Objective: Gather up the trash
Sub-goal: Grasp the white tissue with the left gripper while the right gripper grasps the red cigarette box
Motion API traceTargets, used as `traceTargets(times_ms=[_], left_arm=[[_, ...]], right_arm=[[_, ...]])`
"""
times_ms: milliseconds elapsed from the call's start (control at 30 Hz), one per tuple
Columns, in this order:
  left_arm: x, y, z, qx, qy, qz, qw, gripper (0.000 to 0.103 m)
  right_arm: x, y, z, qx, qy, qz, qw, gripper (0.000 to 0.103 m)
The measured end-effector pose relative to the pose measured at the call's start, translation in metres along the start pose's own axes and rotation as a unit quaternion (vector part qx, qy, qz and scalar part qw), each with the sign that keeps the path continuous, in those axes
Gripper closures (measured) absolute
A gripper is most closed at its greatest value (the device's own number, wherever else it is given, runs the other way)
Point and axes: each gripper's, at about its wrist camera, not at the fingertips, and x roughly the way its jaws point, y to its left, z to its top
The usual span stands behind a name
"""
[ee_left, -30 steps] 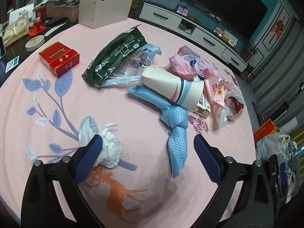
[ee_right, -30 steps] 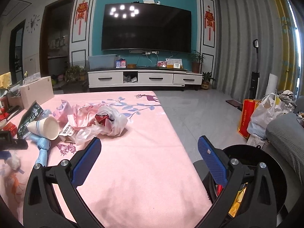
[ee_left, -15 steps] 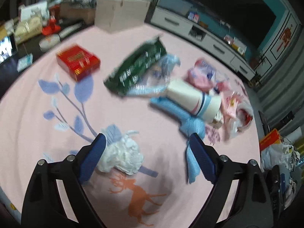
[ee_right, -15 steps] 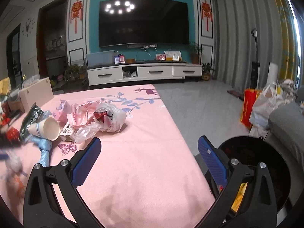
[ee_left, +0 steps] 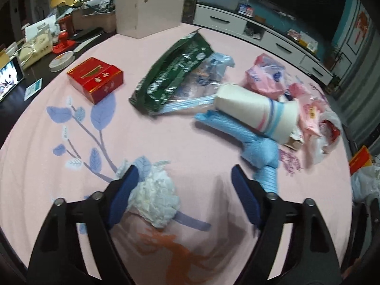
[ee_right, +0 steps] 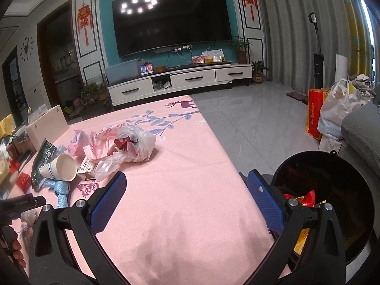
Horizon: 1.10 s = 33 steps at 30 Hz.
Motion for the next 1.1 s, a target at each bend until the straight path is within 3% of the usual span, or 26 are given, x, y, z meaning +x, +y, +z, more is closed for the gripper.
traceTargets(times_ms=[67,200,300,333,433,600,900,1000,1100], left_arm=[[0.003,0.008,0.001,-0.020,-0.005,0.010,0.9997,0.038],[0.004,0.011,0.003,-0.016,-0.013,0.024,0.9995,0.068],[0.005,0.011,0.005,-0.016,-0.010,0.012,0.9997,0.092],[0.005,0.013,0.005,-0.027,-0.005,-0.003,0.9996,0.095],[-0.006,0.024,0.006,-0.068,0.003,-0.076,0.9948,0.096],[-0.044,0.039,0.013,-0.090,-0.030,-0.123,0.9879,0.096],[-0.072,0.101,0.026,-0.158,-0.060,-0.155,0.9734,0.096],[-0.071,0.117,0.029,-0.177,-0.058,-0.158,0.9698,0.096],[-0.066,0.127,0.030,-0.185,-0.052,-0.159,0.9684,0.096]], right_arm=[[-0.001,0.001,0.000,-0.004,0.000,0.002,1.000,0.004],[-0.001,0.002,0.000,-0.009,0.000,0.002,1.000,0.004],[-0.002,0.001,0.000,-0.009,0.001,0.003,1.000,0.004],[-0.002,0.001,0.000,-0.009,0.000,0.003,1.000,0.004],[-0.002,0.001,0.000,-0.012,0.000,0.002,1.000,0.004],[0.000,0.002,0.001,-0.012,0.008,0.011,1.000,0.004],[-0.009,0.021,0.014,-0.037,0.005,0.033,0.999,0.004],[-0.005,0.050,0.026,-0.051,0.029,0.070,0.996,0.004],[0.007,0.103,0.045,-0.084,0.075,0.139,0.984,0.004]])
